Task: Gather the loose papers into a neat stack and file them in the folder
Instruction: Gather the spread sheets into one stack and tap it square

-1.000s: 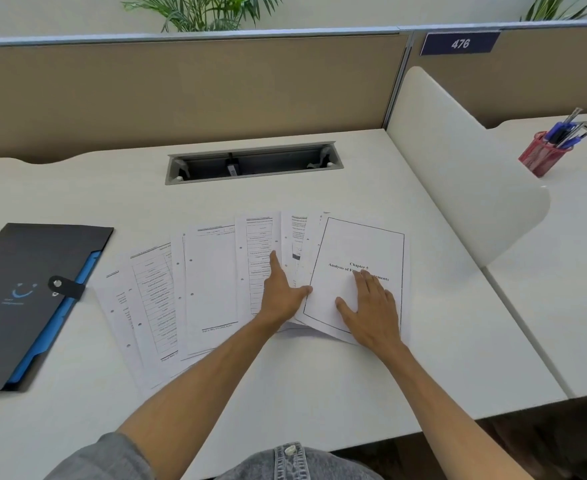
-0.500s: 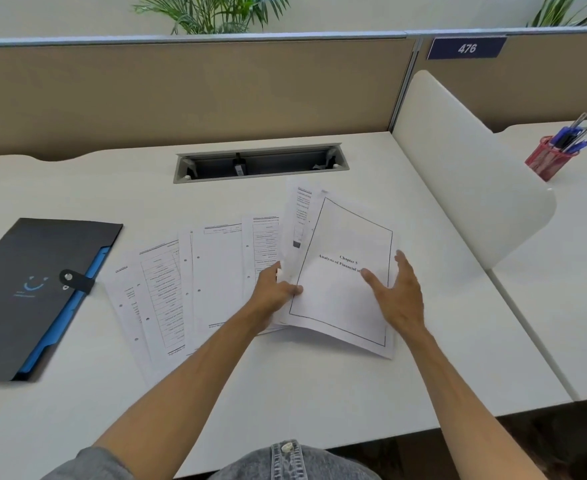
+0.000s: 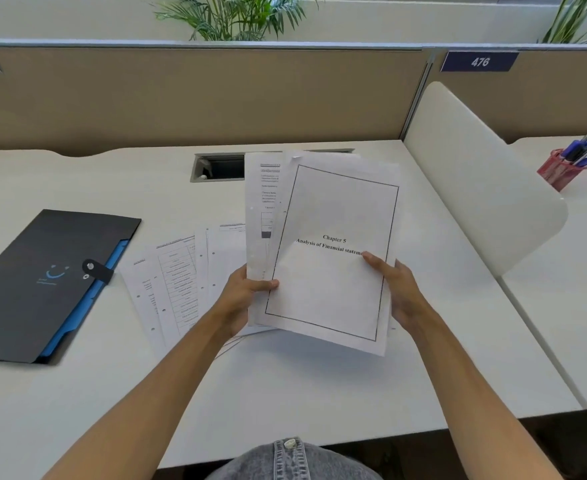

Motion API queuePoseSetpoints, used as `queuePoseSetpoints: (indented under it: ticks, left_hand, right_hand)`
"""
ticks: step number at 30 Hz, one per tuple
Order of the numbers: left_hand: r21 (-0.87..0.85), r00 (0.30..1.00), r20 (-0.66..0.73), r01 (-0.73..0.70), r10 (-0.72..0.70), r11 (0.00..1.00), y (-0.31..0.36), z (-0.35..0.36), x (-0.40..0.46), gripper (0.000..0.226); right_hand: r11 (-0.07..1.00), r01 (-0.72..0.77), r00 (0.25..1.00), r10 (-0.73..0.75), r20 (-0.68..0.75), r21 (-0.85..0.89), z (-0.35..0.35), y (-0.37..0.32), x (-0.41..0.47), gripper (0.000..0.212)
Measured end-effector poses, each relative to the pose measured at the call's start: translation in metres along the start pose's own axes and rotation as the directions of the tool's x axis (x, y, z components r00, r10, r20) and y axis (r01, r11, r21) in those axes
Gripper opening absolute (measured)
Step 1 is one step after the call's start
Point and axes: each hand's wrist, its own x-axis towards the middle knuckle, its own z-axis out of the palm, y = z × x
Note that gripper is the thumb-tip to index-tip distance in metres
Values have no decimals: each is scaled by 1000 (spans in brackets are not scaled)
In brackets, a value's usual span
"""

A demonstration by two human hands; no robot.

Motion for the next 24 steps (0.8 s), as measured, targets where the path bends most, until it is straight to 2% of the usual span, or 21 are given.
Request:
queuePoseSetpoints:
  ticks: [2, 5, 9, 12, 18, 24]
  left_hand:
    - [31, 999, -9, -33, 33, 999, 3, -6, -5, 35]
    - [118, 996, -28, -83, 87, 990, 9, -11, -12, 40]
    - [148, 979, -73, -176, 188, 973, 24, -18, -19, 33]
    - [124, 958, -76, -265, 275, 956, 35, -17, -22, 22]
    - [95, 920, -128, -360, 370, 928, 36, -15, -30, 12]
    - [106, 936, -83, -334, 343, 937, 33, -20, -35, 19]
  right_hand:
    - [1000, -19, 1000, 19, 2, 23, 8, -4, -2, 43]
    - [999, -2, 998, 4, -57, 34, 21, -9, -6, 56]
    - [981, 191, 982, -191, -5, -41, 39, -12, -19, 18]
    - [946, 311, 948, -315, -40, -85, 50, -12, -29, 5]
    - [888, 435, 885, -452, -113, -147, 72, -8, -48, 17]
    - [868, 471, 868, -488, -96, -154, 79, -6, -63, 17]
